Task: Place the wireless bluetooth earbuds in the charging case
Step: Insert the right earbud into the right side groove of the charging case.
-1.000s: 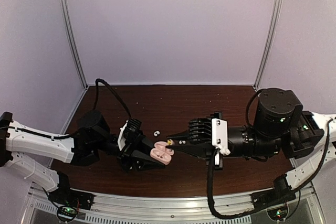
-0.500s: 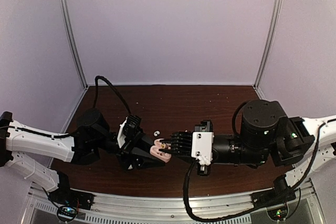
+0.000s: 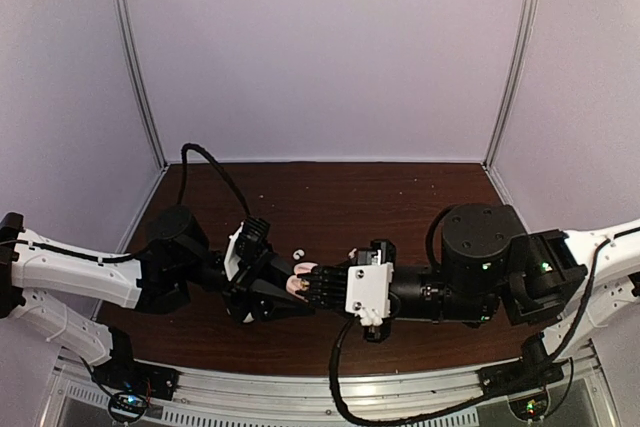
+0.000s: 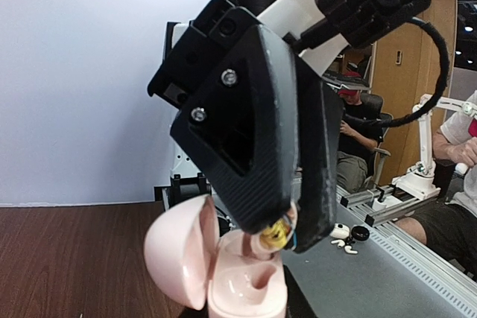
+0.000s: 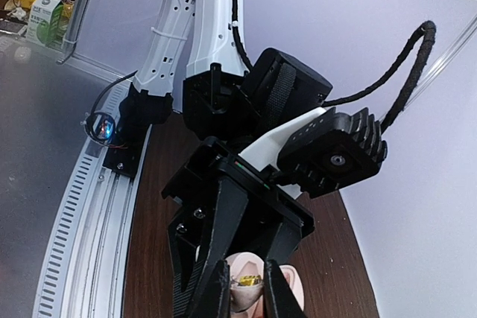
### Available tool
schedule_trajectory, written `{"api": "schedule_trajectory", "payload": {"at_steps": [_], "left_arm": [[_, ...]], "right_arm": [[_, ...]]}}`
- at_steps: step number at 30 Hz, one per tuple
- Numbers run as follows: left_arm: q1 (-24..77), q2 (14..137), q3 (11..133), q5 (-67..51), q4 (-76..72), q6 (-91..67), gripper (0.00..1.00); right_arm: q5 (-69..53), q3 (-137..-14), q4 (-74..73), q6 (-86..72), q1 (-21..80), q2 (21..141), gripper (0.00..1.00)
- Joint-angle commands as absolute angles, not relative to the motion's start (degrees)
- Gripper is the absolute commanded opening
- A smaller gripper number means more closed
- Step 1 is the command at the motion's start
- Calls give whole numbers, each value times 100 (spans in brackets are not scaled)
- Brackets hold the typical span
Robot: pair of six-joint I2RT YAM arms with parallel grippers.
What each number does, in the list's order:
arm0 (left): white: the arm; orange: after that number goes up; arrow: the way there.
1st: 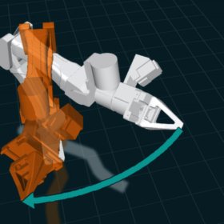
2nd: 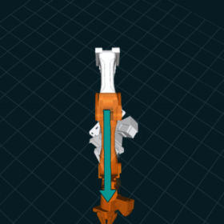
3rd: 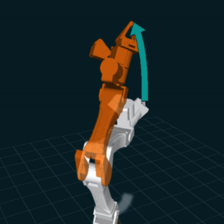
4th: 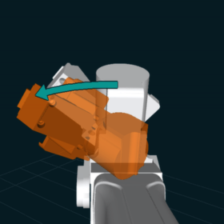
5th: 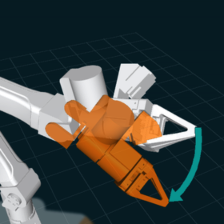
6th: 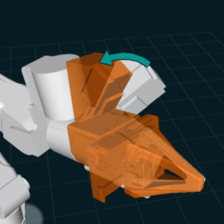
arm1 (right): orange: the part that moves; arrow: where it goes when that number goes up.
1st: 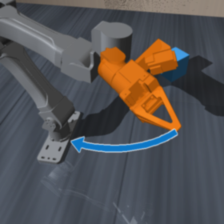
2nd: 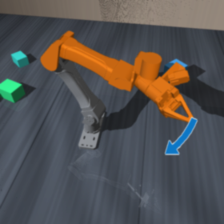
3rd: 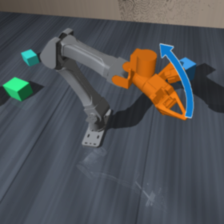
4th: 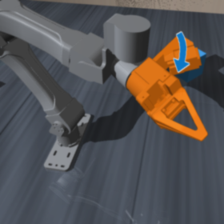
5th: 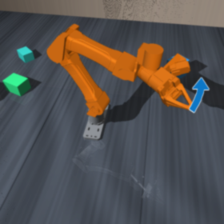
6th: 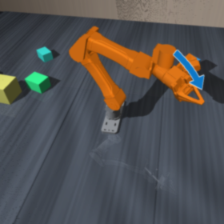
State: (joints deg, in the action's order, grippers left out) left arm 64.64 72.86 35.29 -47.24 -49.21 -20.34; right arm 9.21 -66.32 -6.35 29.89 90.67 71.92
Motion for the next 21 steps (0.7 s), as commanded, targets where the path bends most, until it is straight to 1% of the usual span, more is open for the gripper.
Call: {"api": "schedule_trajectory", "payload": {"at_steps": [1, 5, 6, 9, 11, 17, 21], "left_arm": [[6425, 7242, 3692, -4707, -5101, -2083, 0], [6416, 7242, 3691, -4695, -5093, -2084, 0], [6416, 7242, 3693, -4699, -5083, -2076, 0], [6402, 7242, 3708, -4694, -5052, -2062, 0], [6407, 7236, 3701, -4694, -5046, -2044, 0], [6368, 7216, 3687, -4592, -4951, -1957, 0], [6354, 7187, 3663, -4337, -4780, -1789, 0]], "right_arm": [[1101, -6544, -542, 3025, 9096, 7233, 14], [1047, -6498, -525, 3031, 9094, 7238, 15], [1039, -6488, -525, 3028, 9092, 7242, 17], [994, -6486, -543, 2988, 9095, 7251, 28], [1000, -6471, -542, 2956, 9096, 7228, 33], [1032, -6454, -562, 2927, 9091, 7125, 38], [960, -6562, -639, 2871, 9092, 7071, 45]]}}
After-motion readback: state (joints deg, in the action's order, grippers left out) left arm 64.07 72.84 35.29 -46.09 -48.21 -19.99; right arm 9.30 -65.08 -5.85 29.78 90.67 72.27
